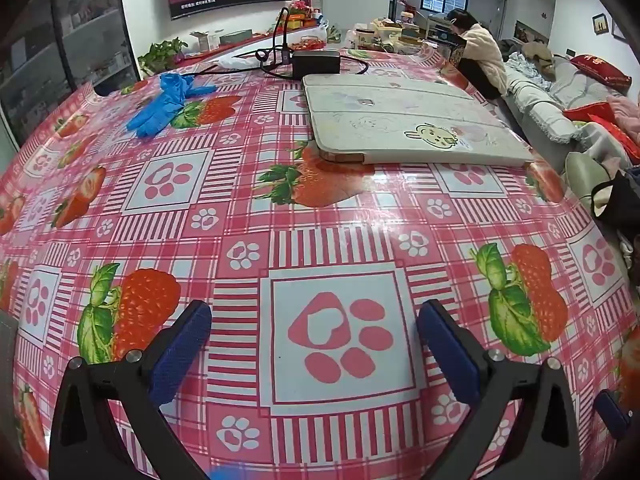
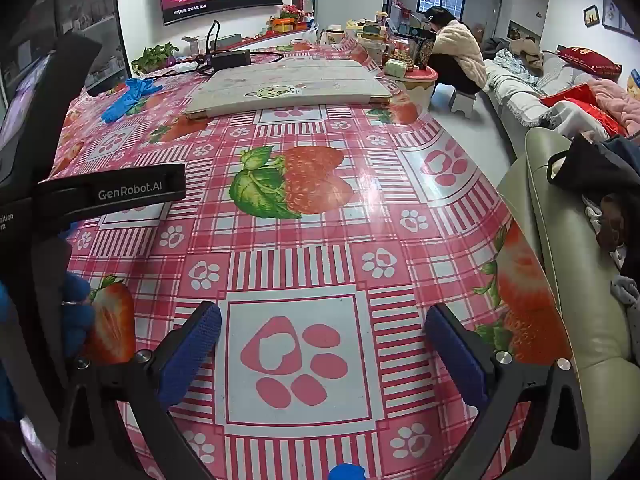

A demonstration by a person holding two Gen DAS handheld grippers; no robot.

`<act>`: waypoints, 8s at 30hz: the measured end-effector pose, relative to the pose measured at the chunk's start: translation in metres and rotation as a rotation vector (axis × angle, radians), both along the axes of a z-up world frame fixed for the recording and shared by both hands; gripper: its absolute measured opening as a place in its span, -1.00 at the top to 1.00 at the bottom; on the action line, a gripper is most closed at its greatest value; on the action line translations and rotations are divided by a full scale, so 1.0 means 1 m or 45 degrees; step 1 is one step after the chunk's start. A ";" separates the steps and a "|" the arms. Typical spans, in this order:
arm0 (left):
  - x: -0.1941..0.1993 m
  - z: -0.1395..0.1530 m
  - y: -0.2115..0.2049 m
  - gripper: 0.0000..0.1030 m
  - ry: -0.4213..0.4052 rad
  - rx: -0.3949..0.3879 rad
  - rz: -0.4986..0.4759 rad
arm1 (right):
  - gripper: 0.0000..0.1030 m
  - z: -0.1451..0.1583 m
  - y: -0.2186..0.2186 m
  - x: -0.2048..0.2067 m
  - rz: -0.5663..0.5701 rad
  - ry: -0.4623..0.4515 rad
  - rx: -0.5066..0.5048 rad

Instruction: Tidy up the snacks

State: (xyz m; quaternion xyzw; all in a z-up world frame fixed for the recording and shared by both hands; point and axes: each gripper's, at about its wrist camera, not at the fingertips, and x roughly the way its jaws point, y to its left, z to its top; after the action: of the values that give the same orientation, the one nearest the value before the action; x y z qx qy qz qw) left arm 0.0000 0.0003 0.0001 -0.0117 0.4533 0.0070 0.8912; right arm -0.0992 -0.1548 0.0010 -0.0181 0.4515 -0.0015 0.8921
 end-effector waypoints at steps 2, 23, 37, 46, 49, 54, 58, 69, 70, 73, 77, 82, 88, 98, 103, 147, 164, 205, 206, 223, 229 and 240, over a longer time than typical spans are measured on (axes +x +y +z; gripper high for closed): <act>0.000 0.000 -0.001 -1.00 0.010 0.019 0.000 | -1.00 0.000 0.000 0.000 -0.001 0.005 0.003; 0.000 0.000 -0.001 -1.00 0.009 0.010 0.000 | -1.00 0.000 0.000 0.000 0.001 -0.001 0.002; 0.000 0.000 0.000 -1.00 0.008 0.009 0.000 | -1.00 0.000 0.000 -0.001 0.001 -0.003 0.002; 0.000 0.000 -0.001 -1.00 0.008 0.009 0.000 | -1.00 0.000 0.000 -0.001 0.001 -0.003 0.001; 0.000 0.000 0.000 -1.00 0.008 0.009 0.000 | -1.00 0.000 0.000 -0.001 0.001 -0.003 0.001; 0.000 0.000 0.000 -1.00 0.008 0.009 0.000 | -1.00 0.000 0.000 -0.001 0.001 -0.004 0.001; 0.000 0.000 0.000 -1.00 0.008 0.009 0.000 | -1.00 0.000 0.000 -0.001 0.001 -0.004 0.001; 0.000 0.000 -0.001 -1.00 0.009 0.009 0.000 | -1.00 0.000 0.000 -0.001 0.001 -0.004 0.001; 0.000 0.000 0.000 -1.00 0.008 0.008 0.000 | -1.00 0.000 0.000 -0.001 0.001 -0.004 0.001; 0.000 0.000 0.000 -1.00 0.008 0.009 0.000 | -1.00 0.000 0.000 -0.001 0.001 -0.004 0.001; 0.000 0.000 0.000 -1.00 0.009 0.009 0.000 | -1.00 0.000 0.000 -0.001 0.001 -0.005 0.001; 0.000 0.000 0.000 -1.00 0.008 0.007 0.001 | -1.00 0.000 0.000 -0.001 0.001 -0.004 0.001; 0.000 0.000 0.000 -1.00 0.008 0.009 0.000 | -1.00 0.000 0.000 -0.001 0.000 -0.005 0.001; 0.000 0.000 0.000 -1.00 0.009 0.009 0.000 | -1.00 0.000 0.000 -0.001 0.001 -0.005 0.001; 0.000 0.000 0.000 -1.00 0.009 0.009 0.001 | -1.00 0.000 0.000 -0.001 0.001 -0.005 0.001; -0.125 0.034 0.159 -1.00 0.024 0.011 -0.090 | -1.00 0.000 0.000 -0.001 0.000 -0.005 0.001; -0.136 0.012 0.134 -1.00 0.175 0.004 -0.527 | -1.00 0.000 0.000 -0.001 0.000 -0.006 0.001; -0.124 0.001 0.137 -1.00 0.114 0.040 -0.410 | -1.00 0.002 0.112 0.028 0.159 0.200 0.026; -0.125 0.002 0.136 -1.00 0.115 0.050 -0.397 | -1.00 0.003 0.113 0.030 0.158 0.205 0.028; -0.183 0.019 0.144 -0.67 0.059 0.083 -0.033 | -0.73 0.013 0.096 -0.013 0.320 0.187 0.087; -0.165 0.008 0.143 -0.70 0.114 0.061 -0.036 | -0.82 0.015 0.089 -0.003 0.254 0.168 0.111; -0.160 0.001 0.142 -1.00 0.123 0.020 -0.094 | -1.00 -0.002 0.107 0.001 0.314 0.166 0.020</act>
State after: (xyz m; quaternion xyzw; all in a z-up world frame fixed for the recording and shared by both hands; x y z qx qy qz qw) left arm -0.1599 0.1418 0.0015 0.0125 0.4960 -0.0219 0.8679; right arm -0.0979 -0.0481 -0.0010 -0.0665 0.5027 0.1131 0.8544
